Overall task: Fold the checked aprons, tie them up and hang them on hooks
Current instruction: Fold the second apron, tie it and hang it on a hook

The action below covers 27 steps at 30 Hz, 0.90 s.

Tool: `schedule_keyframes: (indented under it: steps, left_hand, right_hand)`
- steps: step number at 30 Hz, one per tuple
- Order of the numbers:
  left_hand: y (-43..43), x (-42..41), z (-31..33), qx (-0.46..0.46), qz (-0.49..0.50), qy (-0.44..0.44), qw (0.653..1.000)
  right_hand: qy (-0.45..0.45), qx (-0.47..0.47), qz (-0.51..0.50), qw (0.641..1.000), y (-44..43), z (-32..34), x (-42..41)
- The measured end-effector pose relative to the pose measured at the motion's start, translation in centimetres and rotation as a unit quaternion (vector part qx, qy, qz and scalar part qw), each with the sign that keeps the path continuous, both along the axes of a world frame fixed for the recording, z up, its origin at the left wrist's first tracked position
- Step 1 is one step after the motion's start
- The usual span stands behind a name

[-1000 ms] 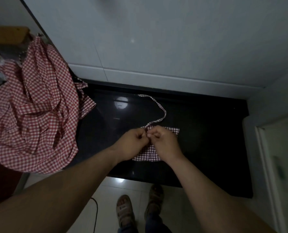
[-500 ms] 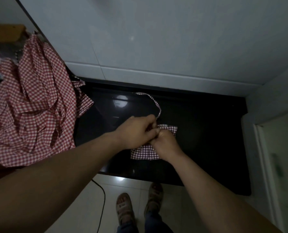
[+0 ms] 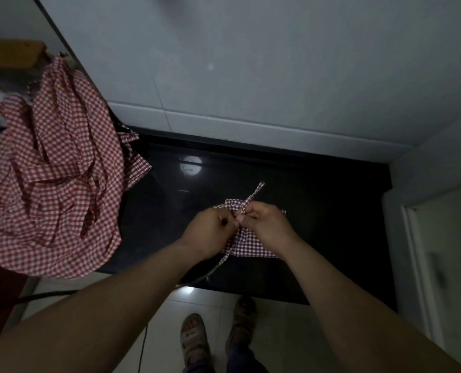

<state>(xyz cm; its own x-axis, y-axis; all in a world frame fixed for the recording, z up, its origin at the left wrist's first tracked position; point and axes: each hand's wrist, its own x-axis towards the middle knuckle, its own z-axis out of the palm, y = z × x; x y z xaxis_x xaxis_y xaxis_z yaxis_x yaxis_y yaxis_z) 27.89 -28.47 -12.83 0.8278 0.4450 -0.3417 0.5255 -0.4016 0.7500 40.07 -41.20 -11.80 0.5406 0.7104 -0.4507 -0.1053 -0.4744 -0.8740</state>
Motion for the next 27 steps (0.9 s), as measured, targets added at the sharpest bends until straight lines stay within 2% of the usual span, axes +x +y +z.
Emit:
schedule_keyframes:
  steps: [5, 9, 14, 20, 27]
  left_hand:
    - [1.1, -0.1, -0.9, -0.003, -0.034, -0.055, 0.998]
    - [1.4, 0.1, -1.6, 0.048, -0.089, -0.068, 0.993]
    - [0.8, -0.1, -2.0, 0.112, -0.061, -0.070, 0.989]
    - [0.1, 0.6, -1.3, 0.210, -0.083, -0.070, 0.972]
    - [-1.6, 1.4, -2.5, 0.217, -0.032, -0.109, 0.970]
  right_hand:
    - [-0.013, -0.010, 0.016, 1.000, -0.2, 0.2, 0.3]
    - [-0.031, -0.015, 0.002, 0.999, -0.4, -0.2, 0.2]
    - [-0.079, -0.014, -0.053, 0.995, -0.5, -1.1, -0.7]
    - [-0.102, -0.008, -0.068, 0.992, -0.3, -1.1, -1.1]
    - [-0.100, 0.018, -0.069, 0.992, -0.6, -1.2, -1.3]
